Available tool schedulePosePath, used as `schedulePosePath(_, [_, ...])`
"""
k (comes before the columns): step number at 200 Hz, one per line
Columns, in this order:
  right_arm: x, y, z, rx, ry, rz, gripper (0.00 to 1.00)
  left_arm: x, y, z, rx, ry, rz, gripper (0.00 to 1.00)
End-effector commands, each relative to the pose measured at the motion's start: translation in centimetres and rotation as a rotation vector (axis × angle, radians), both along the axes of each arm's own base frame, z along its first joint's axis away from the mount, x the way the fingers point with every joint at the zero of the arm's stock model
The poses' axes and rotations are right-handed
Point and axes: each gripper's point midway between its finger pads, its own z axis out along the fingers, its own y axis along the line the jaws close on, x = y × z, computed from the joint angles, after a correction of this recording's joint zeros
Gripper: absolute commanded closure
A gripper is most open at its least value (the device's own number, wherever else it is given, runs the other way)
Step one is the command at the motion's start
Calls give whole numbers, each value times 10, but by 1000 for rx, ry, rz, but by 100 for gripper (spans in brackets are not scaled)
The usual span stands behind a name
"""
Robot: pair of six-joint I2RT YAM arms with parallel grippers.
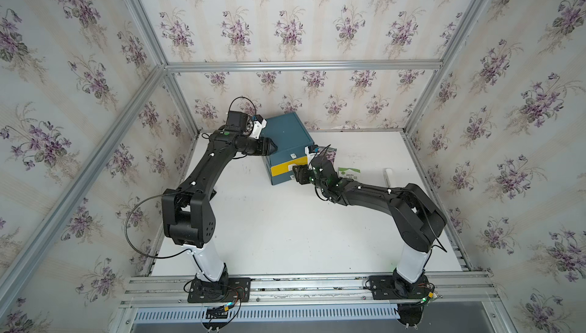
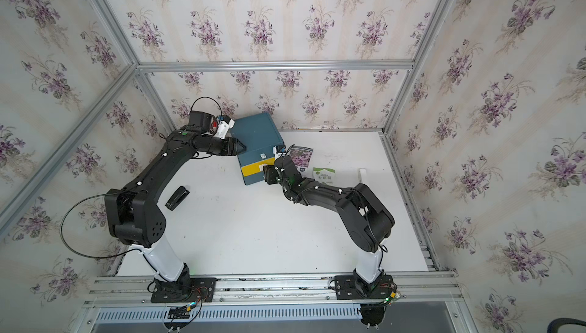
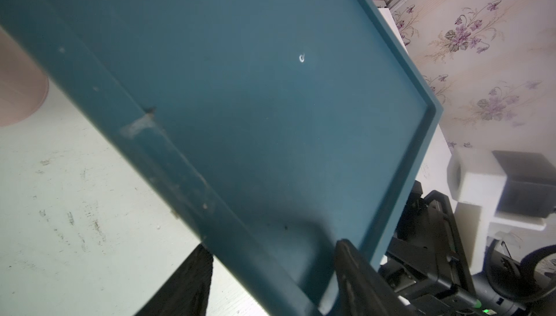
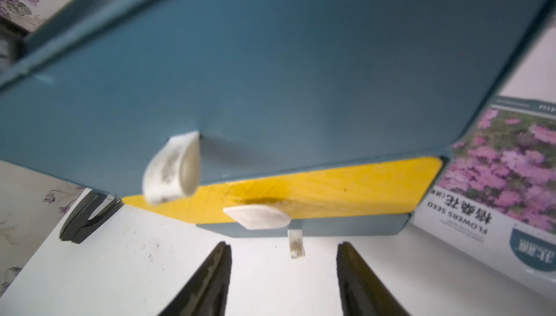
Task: Take the seed bags out of the drawer
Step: Close the drawer in the storage box, then open the drawer in the storage box.
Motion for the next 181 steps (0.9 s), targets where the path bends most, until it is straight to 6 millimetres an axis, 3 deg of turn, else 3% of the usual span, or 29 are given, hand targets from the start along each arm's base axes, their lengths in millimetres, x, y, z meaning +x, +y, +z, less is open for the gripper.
schedulePosePath(1, [-16, -2, -18, 64, 156, 15, 36, -56, 30, -64, 205, 303, 6, 33])
schedulePosePath(31, [-24, 1, -33, 150, 276, 27, 33, -54, 30, -63, 203, 302, 5, 33])
schedulePosePath(95, [-3, 6, -55, 309, 390, -17, 32, -53, 30, -63, 203, 302, 6, 33])
schedulePosePath(181, [11, 12, -70, 410, 406, -49, 40, -53, 31, -64, 204, 309, 9, 33])
